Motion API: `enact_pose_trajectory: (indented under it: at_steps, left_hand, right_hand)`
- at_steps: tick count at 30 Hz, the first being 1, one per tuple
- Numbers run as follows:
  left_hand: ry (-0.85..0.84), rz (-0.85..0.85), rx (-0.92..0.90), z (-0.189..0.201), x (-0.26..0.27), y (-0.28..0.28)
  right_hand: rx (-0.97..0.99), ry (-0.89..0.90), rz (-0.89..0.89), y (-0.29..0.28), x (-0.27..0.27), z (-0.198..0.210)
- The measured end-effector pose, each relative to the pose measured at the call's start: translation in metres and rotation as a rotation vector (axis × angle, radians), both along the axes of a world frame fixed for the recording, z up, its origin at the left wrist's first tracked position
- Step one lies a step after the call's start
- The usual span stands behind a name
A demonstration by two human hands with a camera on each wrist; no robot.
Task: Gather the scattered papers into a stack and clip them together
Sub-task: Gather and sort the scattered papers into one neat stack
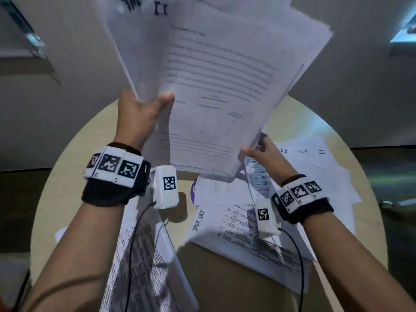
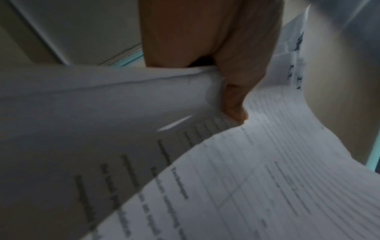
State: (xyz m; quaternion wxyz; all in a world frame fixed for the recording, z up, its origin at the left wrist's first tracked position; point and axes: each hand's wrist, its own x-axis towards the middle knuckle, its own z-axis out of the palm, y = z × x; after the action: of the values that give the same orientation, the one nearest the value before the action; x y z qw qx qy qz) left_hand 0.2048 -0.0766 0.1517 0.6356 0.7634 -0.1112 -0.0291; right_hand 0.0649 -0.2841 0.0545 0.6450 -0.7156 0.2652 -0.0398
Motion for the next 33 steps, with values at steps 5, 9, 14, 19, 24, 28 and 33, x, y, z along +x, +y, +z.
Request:
enact_pose_trajectory:
  at_steps: [5,9,14,19,24,28,33]
  left_hand:
    - [-0.024,-0.102,-0.389,0.032,-0.016,-0.001]
    - [-0.095,-0.293,-0.254,0.039,-0.023,0.013]
    - [0.078,-0.475,-0.090,-0.006,-0.031,0.028]
    - [0.262,-0.264,-0.061,-0.055,-0.034,0.022]
    - [0.168,0.010,-0.076,-0.052,-0.042,0.018]
    - [0.047,-0.041,-0.350,-0.008,-0.051,0.034]
    - [0.076,-0.288,-0.180,-0.016,-0.078,0.063]
  right_hand:
    - [0.088,-0.475,-0.176,0.020,0.001,0.091]
    - [0.036,-0.513,-0.304,0.018,-0.015,0.104]
    - [0.072,-0.473,-0.189,0.032,-0.030,0.070]
    - [-0.082,-0.261,-0.159,0.056,-0.016,0.036]
    - [-0.086,-0.397,-0.312,0.072,-0.006,0.056]
    - [-0.040,-0.666,-0.365,0.075,-0.016,0.082]
    - [0.051,-0.539,-0.398,0.092,-0.042,0.061]
